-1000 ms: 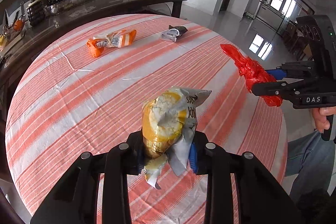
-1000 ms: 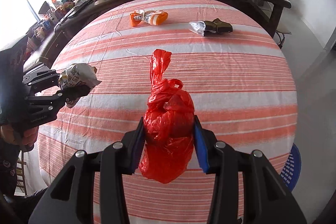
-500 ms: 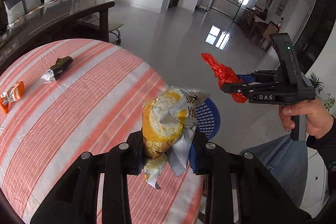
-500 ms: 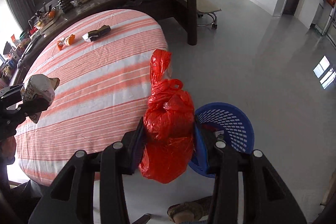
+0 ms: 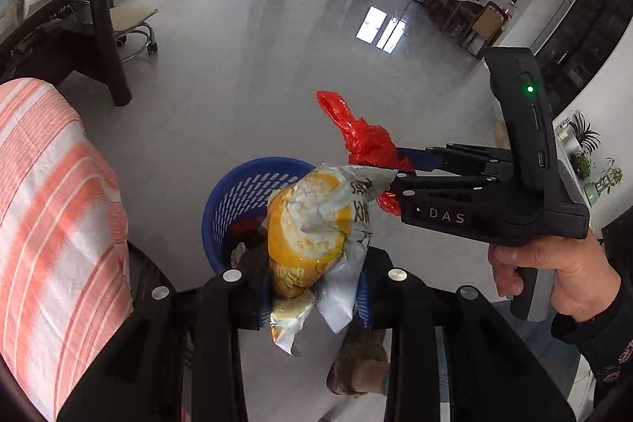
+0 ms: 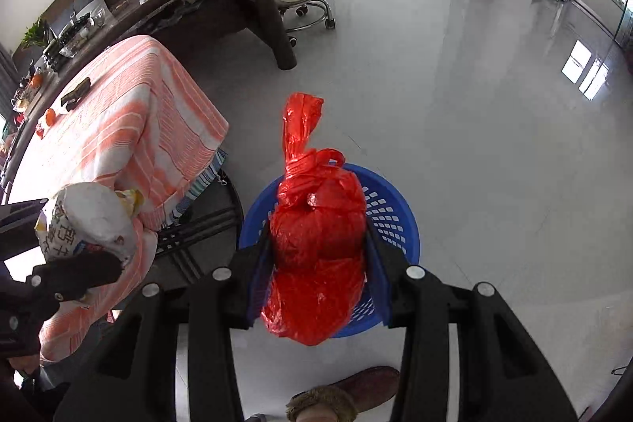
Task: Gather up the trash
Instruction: 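Carry wrapper and red bag to the wastebasket and release both, then return both tools from the wastebasket to the table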
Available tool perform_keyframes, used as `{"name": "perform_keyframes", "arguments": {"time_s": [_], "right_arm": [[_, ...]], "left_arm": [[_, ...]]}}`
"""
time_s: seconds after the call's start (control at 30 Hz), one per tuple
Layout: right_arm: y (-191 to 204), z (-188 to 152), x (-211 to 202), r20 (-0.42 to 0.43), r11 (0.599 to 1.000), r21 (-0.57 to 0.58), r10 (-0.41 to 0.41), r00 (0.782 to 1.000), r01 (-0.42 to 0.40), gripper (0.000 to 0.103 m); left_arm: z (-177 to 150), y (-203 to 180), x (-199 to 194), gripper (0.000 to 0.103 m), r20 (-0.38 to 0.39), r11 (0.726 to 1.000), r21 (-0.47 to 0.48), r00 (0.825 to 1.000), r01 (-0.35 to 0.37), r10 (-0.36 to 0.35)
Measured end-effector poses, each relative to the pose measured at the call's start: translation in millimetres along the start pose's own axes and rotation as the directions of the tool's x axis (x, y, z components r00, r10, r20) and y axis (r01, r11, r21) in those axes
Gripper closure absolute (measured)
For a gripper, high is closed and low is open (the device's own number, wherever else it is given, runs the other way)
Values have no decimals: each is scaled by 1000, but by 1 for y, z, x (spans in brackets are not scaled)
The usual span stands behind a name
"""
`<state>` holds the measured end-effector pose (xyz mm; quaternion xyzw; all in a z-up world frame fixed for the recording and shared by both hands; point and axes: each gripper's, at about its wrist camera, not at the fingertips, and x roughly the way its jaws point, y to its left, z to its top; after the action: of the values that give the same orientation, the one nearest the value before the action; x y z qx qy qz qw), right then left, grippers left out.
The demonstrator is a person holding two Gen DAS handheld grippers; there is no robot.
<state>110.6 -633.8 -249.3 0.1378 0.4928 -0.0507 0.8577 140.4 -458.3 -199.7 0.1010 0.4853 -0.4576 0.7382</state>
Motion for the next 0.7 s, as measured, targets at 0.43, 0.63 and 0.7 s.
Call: {"name": "perform_keyframes", "arguments": {"time_s": [0.43,0.63,0.7], "right_arm": [[-45,-7,47,16,995,87,49,999,-50,48],[-51,-5,39,76,992,122,34,997,-43,21],[-52,-5,31,104,992,126,19,994,-32,21]], "left_arm": [[24,14,73,29,-22,998,-53,999,-43,42],[34,13,56,19,31,998,-38,998,-58,59],[34,9,41,17,57,997,-23,996,-67,69]]}}
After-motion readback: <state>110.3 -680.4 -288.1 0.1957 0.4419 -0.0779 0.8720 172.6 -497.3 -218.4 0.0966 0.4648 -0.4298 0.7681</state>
